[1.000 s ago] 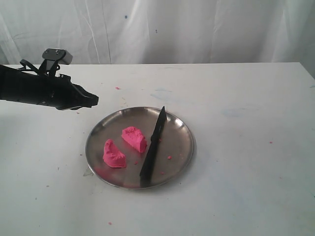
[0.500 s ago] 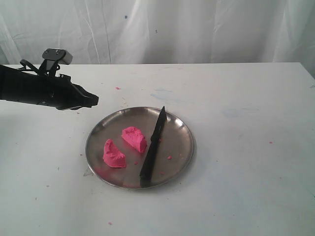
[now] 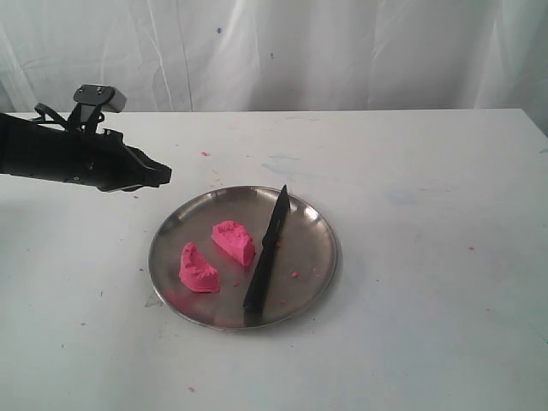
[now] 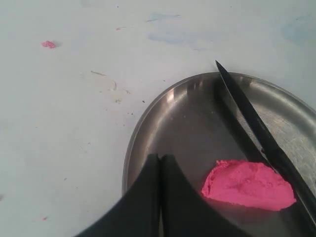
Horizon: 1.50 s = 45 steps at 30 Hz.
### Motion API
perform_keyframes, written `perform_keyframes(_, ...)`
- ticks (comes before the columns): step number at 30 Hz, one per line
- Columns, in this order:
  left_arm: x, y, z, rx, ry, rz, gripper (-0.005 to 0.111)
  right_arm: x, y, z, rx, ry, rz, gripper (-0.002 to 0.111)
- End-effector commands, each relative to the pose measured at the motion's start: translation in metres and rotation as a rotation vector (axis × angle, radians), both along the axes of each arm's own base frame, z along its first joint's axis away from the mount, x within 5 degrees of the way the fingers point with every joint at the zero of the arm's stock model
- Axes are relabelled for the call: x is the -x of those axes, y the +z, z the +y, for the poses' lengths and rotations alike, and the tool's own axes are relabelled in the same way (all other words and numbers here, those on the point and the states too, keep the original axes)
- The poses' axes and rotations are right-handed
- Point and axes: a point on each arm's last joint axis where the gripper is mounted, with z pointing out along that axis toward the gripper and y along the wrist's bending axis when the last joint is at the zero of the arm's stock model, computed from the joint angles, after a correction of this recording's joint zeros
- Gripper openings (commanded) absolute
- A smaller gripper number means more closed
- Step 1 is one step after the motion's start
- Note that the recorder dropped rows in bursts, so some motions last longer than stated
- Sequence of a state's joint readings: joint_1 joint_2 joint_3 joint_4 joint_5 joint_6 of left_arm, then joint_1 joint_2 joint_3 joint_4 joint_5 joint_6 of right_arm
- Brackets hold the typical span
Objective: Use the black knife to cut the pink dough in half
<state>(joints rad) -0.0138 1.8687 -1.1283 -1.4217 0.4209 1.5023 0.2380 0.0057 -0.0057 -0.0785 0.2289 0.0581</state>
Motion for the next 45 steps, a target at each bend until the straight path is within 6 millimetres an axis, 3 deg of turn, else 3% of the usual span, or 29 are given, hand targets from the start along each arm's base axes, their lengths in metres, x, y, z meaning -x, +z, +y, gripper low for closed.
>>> perform_keyframes(1,0.001,0.006,-0.001,0.021,-0.002,-0.013,0.0,0.0,-0.001,-0.001,0.012,-0.007,-0.005,0.0)
perform_keyframes(10,-0.001,0.005,0.003,0.005,0.023,-0.015,0.0,0.0,-0.001,-0.001,0.012,-0.007,-0.005,0.0)
perform_keyframes(17,0.013,0.027,-0.008,-0.016,0.012,-0.069,0.0,0.0,-0.001,-0.001,0.012,-0.007,-0.005,0.0)
perform_keyframes(30,0.106,0.042,-0.032,-0.028,-0.072,-0.072,0.0,0.0,-0.001,-0.001,0.012,-0.007,-0.005,0.0)
perform_keyframes(37,0.143,0.078,-0.033,-0.005,-0.103,-0.207,0.0,0.0,-0.001,-0.001,0.011,-0.007,-0.007,0.0)
perform_keyframes(45,0.17,0.12,-0.028,0.01,-0.088,-0.381,0.0,0.0,-0.001,-0.001,0.011,-0.007,-0.007,0.0)
